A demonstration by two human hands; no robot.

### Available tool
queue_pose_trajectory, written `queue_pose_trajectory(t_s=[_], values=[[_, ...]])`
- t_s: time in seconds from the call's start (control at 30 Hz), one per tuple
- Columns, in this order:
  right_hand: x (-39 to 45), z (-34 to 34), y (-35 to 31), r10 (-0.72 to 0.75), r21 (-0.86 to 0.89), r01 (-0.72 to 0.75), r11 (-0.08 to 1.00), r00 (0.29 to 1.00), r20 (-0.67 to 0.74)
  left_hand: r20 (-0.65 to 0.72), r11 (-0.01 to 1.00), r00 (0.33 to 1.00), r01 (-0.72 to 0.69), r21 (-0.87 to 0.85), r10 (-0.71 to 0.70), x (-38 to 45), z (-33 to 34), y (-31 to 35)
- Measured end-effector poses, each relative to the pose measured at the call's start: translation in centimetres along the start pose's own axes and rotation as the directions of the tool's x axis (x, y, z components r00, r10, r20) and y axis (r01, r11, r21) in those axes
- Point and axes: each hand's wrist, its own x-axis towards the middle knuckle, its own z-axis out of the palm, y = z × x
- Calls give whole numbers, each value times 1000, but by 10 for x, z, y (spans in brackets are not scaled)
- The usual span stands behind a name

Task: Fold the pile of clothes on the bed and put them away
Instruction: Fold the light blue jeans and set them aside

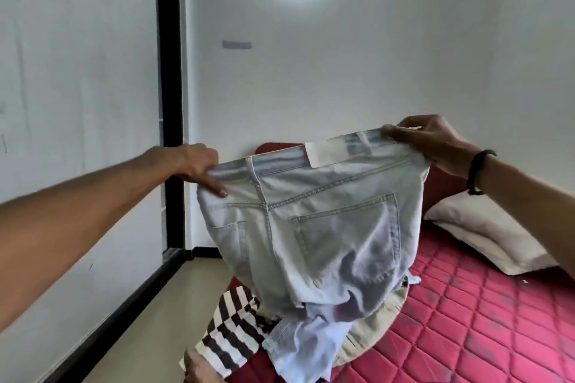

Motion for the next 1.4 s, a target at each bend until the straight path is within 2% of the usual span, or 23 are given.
queue_pose_trajectory(t_s=[0.1,0.17,0.27,0.37,0.43,0.57,0.73,0.8,0.83,0.9,0.93,0.97,1.0,1.03,1.07,1.1,1.13,1.17,1.2,1.23,1.27,1.3,1.4], values=[[-6,-28,-2,-25,-297,32,954,999,26,-136,959,990,-84,-270,48,-9,-15,-5],[-10,-43,-5,82,-444,-16,896,988,131,-246,822,967,-198,-534,73,-5,-38,6],[-26,-10,-12,189,-263,-74,962,876,445,-331,611,920,-387,-691,210,12,-74,52],[-40,63,-21,115,-42,-115,993,760,640,-323,585,879,-476,-657,352,31,-99,107],[-39,79,-28,69,-8,-81,997,796,601,-311,618,856,-514,-595,413,42,-108,115],[-8,18,-37,41,-91,-4,996,912,407,-148,756,854,-511,-409,498,60,-120,79],[36,-33,-65,58,-376,134,917,887,458,175,670,740,-447,-592,649,76,-100,49],[49,-45,-77,76,-475,150,867,903,423,201,649,714,-434,-625,671,77,-82,48],[54,-50,-82,71,-504,148,851,919,389,130,605,720,-456,-653,682,79,-78,44],[63,-62,-74,75,-539,125,833,940,333,-284,358,775,-540,-761,565,84,-82,35],[61,-61,-66,82,-546,116,829,942,325,-498,143,792,-572,-808,353,85,-88,27],[57,-57,-49,114,-568,103,816,936,333,-600,-93,790,-593,-800,126,90,-94,18],[51,-48,-32,161,-588,91,804,918,362,-592,-291,805,-577,-763,-42,93,-101,11],[49,-41,-17,204,-605,71,793,905,373,-561,-432,821,-545,-719,-103,96,-105,9],[54,-39,-7,215,-620,57,782,910,355,-521,-467,848,-500,-729,-95,98,-105,8],[62,-44,-1,195,-626,30,779,938,288,-478,-422,878,-443,-791,-26,106,-100,6],[74,-54,6,179,-619,-8,785,961,213,-433,-236,900,-411,-881,49,116,-93,1],[86,-65,10,160,-616,-31,787,975,156,-419,139,897,-436,-889,139,132,-87,-9],[99,-75,13,120,-642,-20,766,987,112,-370,550,907,-418,-723,204,143,-84,-18],[112,-82,13,69,-699,14,715,993,91,-329,825,920,-350,-444,213,155,-88,-29],[121,-84,10,17,-760,53,648,996,83,-279,942,940,-260,-212,197,162,-94,-41],[132,-87,10,-48,-811,97,576,995,84,-302,975,935,-215,-55,189,167,-103,-51],[146,-99,-12,-326,-893,181,411,944,41,-600,965,759,-159,210,255,155,-132,-70]])
